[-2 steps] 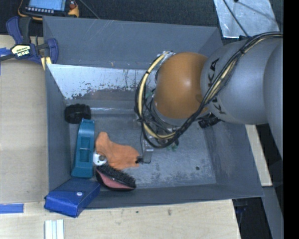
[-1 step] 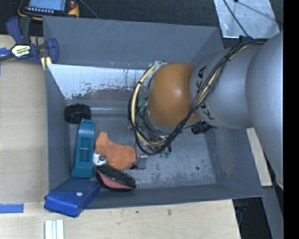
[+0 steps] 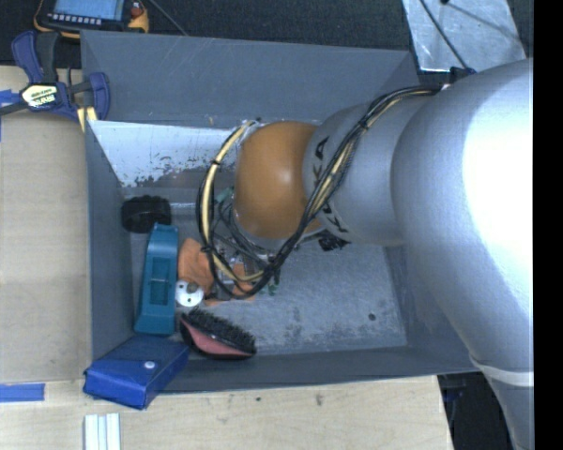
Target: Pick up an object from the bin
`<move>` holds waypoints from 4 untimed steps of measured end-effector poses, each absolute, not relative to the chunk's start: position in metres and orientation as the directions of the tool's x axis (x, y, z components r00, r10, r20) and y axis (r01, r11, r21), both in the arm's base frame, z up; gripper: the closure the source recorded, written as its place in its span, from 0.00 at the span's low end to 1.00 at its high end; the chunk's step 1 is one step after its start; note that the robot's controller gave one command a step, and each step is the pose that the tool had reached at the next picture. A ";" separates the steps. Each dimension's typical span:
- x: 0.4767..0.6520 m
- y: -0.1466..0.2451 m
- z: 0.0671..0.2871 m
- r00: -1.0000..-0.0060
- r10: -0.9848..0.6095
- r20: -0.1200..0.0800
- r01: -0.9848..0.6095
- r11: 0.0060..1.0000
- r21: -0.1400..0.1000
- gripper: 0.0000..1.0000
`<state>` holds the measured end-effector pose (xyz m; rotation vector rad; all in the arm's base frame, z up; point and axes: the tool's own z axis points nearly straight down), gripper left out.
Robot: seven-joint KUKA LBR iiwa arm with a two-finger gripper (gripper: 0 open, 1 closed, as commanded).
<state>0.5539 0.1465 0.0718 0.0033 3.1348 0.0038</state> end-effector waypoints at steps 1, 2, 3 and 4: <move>0.554 0.147 0.072 -1.000 0.003 -0.007 0.003 1.000 0.003 1.00; 0.562 0.152 0.104 -1.000 -0.009 0.007 -0.009 1.000 -0.002 1.00; 0.603 0.136 0.121 -0.999 -0.035 -0.021 -0.035 0.999 0.005 1.00; 0.582 0.133 0.129 -0.999 -0.034 0.012 -0.034 0.999 -0.003 1.00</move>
Offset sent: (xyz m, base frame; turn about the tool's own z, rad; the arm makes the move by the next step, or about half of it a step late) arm 0.0337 0.0213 0.1139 -0.0420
